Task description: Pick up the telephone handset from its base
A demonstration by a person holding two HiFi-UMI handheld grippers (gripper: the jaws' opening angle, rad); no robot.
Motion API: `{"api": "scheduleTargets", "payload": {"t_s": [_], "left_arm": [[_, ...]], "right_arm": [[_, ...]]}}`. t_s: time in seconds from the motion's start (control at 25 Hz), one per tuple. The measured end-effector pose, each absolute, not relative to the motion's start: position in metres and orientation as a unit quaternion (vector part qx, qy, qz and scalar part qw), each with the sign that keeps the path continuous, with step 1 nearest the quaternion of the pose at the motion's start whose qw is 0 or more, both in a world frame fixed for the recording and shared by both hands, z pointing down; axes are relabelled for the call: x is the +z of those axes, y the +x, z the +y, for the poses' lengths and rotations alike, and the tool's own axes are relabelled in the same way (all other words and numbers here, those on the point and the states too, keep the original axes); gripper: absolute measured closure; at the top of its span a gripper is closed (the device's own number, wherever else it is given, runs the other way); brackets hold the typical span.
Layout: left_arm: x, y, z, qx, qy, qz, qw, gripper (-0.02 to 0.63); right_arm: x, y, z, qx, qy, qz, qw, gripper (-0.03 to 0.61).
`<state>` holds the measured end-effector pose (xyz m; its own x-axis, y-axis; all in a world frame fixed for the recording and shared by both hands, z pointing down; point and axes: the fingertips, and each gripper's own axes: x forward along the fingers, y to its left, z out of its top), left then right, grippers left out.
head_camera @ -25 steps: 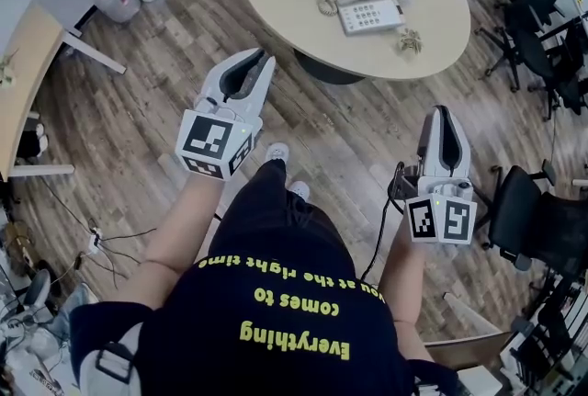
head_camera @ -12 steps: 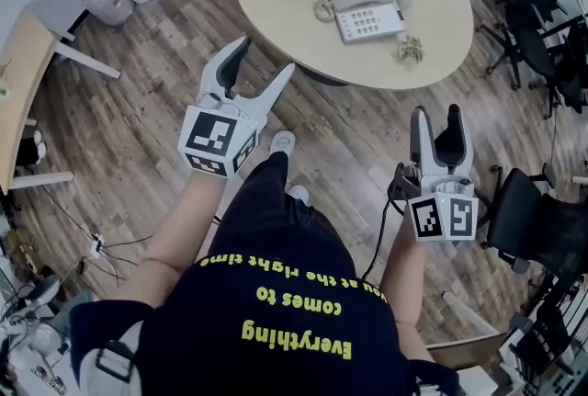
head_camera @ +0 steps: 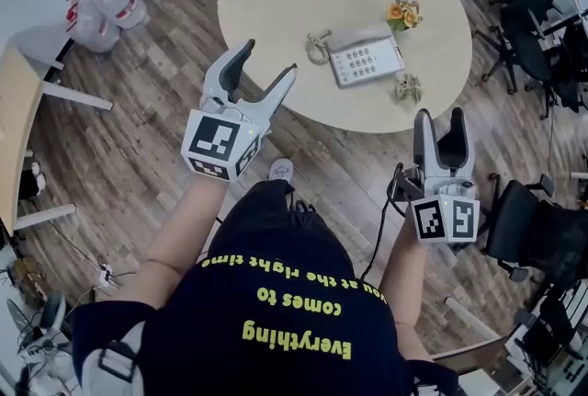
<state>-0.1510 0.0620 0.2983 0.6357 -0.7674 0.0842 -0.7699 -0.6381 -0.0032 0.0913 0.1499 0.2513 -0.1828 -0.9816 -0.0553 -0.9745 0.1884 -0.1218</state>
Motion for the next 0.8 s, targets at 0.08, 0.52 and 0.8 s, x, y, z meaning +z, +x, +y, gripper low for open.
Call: {"api": "scheduleTargets", "payload": {"t_s": [0.08, 0.52, 0.8], "left_arm": [[0.298, -0.149, 0.038, 0.038, 0.908, -0.416, 0.018, 0.299], [0.309, -0.122, -0.041, 0.052, 0.925, -0.375, 0.030, 0.299], [0.322, -0.093, -0.070, 0.057, 0.924, -0.377, 0.041, 0.300]], "right_arm": [[0.252, 0.090, 0.128, -0.030, -0.641, 0.765, 0.060, 0.272], [0.271, 0.097, 0.069, -0.047, -0.670, 0.740, 0.030, 0.327], [0.282, 0.120, 0.027, -0.061, -0.655, 0.753, 0.028, 0.365]]}}
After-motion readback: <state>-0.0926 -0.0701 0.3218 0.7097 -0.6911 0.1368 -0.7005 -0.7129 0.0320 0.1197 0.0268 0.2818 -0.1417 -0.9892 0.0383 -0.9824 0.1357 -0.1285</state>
